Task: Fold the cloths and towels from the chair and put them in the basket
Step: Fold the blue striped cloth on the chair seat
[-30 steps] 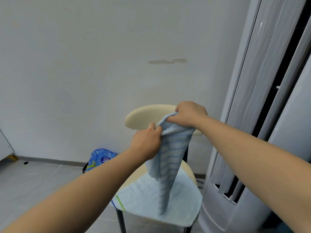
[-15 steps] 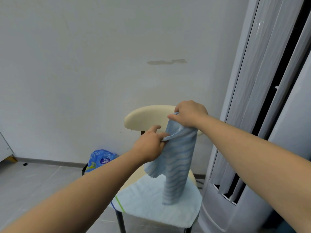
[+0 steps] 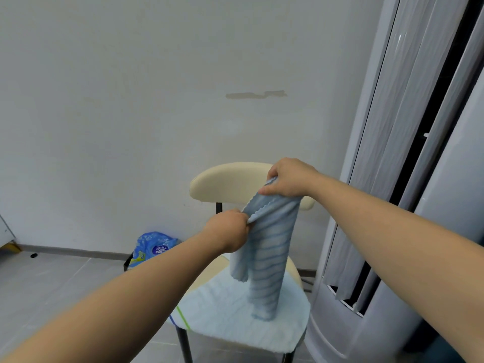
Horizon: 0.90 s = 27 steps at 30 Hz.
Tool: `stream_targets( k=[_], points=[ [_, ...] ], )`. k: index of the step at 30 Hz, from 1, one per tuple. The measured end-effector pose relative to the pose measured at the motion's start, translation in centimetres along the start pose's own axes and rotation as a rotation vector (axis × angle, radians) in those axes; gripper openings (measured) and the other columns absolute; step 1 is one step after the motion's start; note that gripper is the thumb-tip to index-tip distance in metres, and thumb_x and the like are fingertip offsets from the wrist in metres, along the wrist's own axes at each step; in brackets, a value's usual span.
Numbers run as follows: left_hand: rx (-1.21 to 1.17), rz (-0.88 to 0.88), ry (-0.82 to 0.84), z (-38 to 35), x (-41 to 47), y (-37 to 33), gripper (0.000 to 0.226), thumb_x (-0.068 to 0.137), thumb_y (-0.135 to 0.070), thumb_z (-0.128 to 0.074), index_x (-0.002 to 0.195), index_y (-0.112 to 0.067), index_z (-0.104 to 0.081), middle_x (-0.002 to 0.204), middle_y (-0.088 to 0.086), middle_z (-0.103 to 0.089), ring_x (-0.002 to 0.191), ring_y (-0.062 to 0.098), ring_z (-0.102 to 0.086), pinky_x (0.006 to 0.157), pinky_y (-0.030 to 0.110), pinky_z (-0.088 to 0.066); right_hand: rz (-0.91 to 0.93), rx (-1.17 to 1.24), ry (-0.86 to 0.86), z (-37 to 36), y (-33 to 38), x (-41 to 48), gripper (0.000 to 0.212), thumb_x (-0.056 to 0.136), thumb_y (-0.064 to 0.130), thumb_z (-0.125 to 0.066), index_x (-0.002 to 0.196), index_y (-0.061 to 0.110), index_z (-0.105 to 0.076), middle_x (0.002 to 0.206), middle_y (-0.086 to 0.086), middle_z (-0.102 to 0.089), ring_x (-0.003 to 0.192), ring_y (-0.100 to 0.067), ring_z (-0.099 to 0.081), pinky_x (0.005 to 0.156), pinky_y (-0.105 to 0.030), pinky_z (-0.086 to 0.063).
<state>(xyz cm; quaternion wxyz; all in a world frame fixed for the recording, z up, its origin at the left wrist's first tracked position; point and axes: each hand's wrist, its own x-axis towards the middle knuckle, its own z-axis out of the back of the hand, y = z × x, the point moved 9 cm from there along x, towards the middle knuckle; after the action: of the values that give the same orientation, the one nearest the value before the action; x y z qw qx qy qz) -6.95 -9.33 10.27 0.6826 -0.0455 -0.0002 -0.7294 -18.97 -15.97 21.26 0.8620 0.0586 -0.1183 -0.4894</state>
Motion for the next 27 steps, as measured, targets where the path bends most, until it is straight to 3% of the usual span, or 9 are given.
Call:
stream_targets(
  k=[2, 5, 8, 10, 14, 17, 20, 27],
  points=[
    [0.071, 0.025, -0.024, 0.2, 0.1, 0.8, 0.036, 0.103, -0.039, -0.032, 0.088, -0.016, -0.055, 0.09, 0.005, -0.052, 0.081, 0.029, -0.057, 0.07, 0.039, -0.051, -0.043, -0.054, 0.072, -0.6, -0.4, -0.4, 0.005, 0.076, 0.031, -0.067, 0.08, 0.031, -0.067, 0.081, 0.013, -0.064, 0.083, -0.015, -0.062, 0.069, -0.03, -0.051],
    [0.111, 0.06, -0.123, 1.7, 0.0, 1.7, 0.04, 0.1, -0.041, -0.037, 0.08, -0.014, -0.057, 0.078, 0.004, -0.052, 0.069, 0.026, -0.054, 0.058, 0.033, -0.042, -0.122, -0.161, 0.087, -0.7, -1.0, -1.1, 0.03, 0.077, 0.006, -0.049, 0.091, 0.026, -0.065, 0.089, 0.004, -0.06, 0.085, -0.023, -0.059, 0.068, -0.031, -0.048],
    [0.076, 0.009, -0.19, 3.2, 0.1, 1.8, 0.038, 0.095, -0.04, -0.047, 0.074, -0.01, -0.058, 0.068, 0.004, -0.05, 0.063, 0.028, -0.051, 0.055, 0.033, -0.041, -0.218, -0.232, -0.021, -0.1, -1.9, -1.2, 0.024, 0.08, 0.003, -0.048, 0.093, 0.018, -0.062, 0.094, -0.003, -0.06, 0.081, -0.026, -0.059, 0.066, -0.032, -0.046],
    [0.081, -0.133, -0.181, 3.3, 0.0, 1.0, 0.034, 0.09, -0.037, -0.052, 0.073, -0.008, -0.06, 0.074, 0.006, -0.057, 0.067, 0.028, -0.054, 0.058, 0.035, -0.046, -0.29, -0.244, -0.058, 0.2, -2.7, -1.3, 0.013, 0.084, 0.004, -0.049, 0.082, 0.016, -0.052, 0.086, -0.003, -0.054, 0.079, -0.026, -0.056, 0.067, -0.033, -0.044],
    [0.118, -0.343, -0.089, 2.4, -1.0, -0.4, 0.027, 0.076, -0.039, -0.052, 0.071, -0.012, -0.056, 0.08, 0.003, -0.056, 0.07, 0.029, -0.056, 0.06, 0.037, -0.05, -0.379, -0.22, -0.102, 0.8, -4.0, -1.5, 0.018, 0.086, 0.002, -0.048, 0.074, 0.016, -0.044, 0.077, -0.003, -0.045, 0.079, -0.027, -0.054, 0.069, -0.033, -0.043],
    [0.182, -0.311, 0.029, 1.4, -1.2, -1.0, 0.028, 0.073, -0.042, -0.051, 0.065, -0.015, -0.051, 0.074, 0.003, -0.056, 0.067, 0.027, -0.056, 0.058, 0.037, -0.053, -0.352, -0.252, -0.102, 0.6, -3.7, -1.3, 0.016, 0.086, 0.002, -0.048, 0.078, 0.015, -0.051, 0.078, -0.003, -0.047, 0.075, -0.026, -0.053, 0.066, -0.032, -0.044],
    [0.234, -0.244, 0.102, 1.0, -1.2, -1.0, 0.034, 0.083, -0.041, -0.053, 0.061, -0.015, -0.047, 0.064, 0.002, -0.049, 0.063, 0.027, -0.053, 0.056, 0.034, -0.049, -0.293, -0.315, -0.108, 0.4, -2.7, -1.2, 0.017, 0.084, -0.004, -0.047, 0.081, 0.012, -0.053, 0.076, -0.004, -0.048, 0.068, -0.024, -0.052, 0.061, -0.032, -0.044],
    [0.261, -0.096, 0.127, -0.1, -1.1, 1.4, 0.036, 0.092, -0.039, -0.047, 0.073, -0.009, -0.053, 0.069, 0.002, -0.042, 0.068, 0.027, -0.051, 0.058, 0.031, -0.04, -0.22, -0.456, -0.135, 1.1, -2.8, -1.1, 0.021, 0.083, -0.008, -0.049, 0.092, 0.011, -0.056, 0.075, -0.003, -0.045, 0.063, -0.022, -0.047, 0.052, -0.031, -0.037]
  ],
)
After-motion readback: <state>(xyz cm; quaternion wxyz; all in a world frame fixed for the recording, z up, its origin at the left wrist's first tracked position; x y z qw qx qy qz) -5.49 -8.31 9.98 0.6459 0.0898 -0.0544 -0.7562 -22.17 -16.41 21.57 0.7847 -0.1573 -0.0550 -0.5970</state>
